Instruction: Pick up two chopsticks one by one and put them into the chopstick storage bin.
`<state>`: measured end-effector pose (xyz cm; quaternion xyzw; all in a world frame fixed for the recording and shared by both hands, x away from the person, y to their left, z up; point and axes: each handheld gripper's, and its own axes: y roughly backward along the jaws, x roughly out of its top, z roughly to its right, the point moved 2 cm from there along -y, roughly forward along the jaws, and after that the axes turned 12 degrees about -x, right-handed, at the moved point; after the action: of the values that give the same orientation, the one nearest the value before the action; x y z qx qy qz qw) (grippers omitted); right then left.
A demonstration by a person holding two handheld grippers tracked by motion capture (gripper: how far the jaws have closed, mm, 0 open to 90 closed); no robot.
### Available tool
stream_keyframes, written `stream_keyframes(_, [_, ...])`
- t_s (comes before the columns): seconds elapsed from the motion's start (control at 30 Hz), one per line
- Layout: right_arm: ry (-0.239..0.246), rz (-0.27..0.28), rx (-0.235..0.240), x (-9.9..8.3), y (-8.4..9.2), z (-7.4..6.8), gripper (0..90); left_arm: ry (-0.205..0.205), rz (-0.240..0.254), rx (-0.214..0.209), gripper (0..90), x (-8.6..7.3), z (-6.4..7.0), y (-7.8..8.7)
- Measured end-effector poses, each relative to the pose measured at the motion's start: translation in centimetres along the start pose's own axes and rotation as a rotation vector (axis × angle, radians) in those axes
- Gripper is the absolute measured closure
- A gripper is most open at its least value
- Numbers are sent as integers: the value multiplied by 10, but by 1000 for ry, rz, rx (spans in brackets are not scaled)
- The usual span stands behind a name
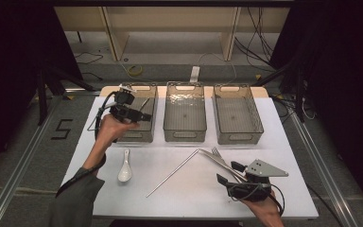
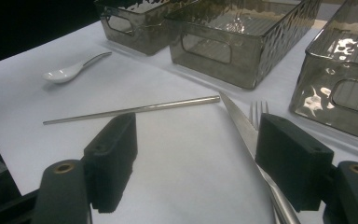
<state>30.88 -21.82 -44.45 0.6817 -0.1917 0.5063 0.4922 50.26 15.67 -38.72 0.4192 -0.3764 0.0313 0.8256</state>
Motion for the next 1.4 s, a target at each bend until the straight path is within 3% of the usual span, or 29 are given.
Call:
stream_keyframes(0.13, [1, -1, -2, 0, 0, 0, 300, -26, -1, -54, 267, -19, 21, -1])
stream_keyframes(0.17, [1, -2, -1, 0, 0, 0, 300, -28, -25, -59, 267, -21, 24, -3])
stream_keyframes(0.27, [7, 1, 0, 1, 1, -1, 299, -57, -33, -59, 254, -27, 37, -6])
stream_keyframes(0.4, [12, 4, 5, 1, 1, -2, 299, -91, -80, -58, 227, -38, 52, -16])
stream_keyframes(0.6, [20, 3, 9, 1, 1, -4, 299, -122, -136, -69, 217, -51, 66, -25])
stream_keyframes(0.77, [16, -1, 8, 1, 1, -4, 299, -151, -196, -53, 219, -60, 76, -34])
stream_keyframes(1.07, [27, -6, 13, 1, 0, -4, 299, -191, -317, -56, 298, -77, 92, -56])
stream_keyframes(1.4, [28, -16, 10, 0, 0, -3, 299, -222, -353, -74, 373, -82, 103, -75])
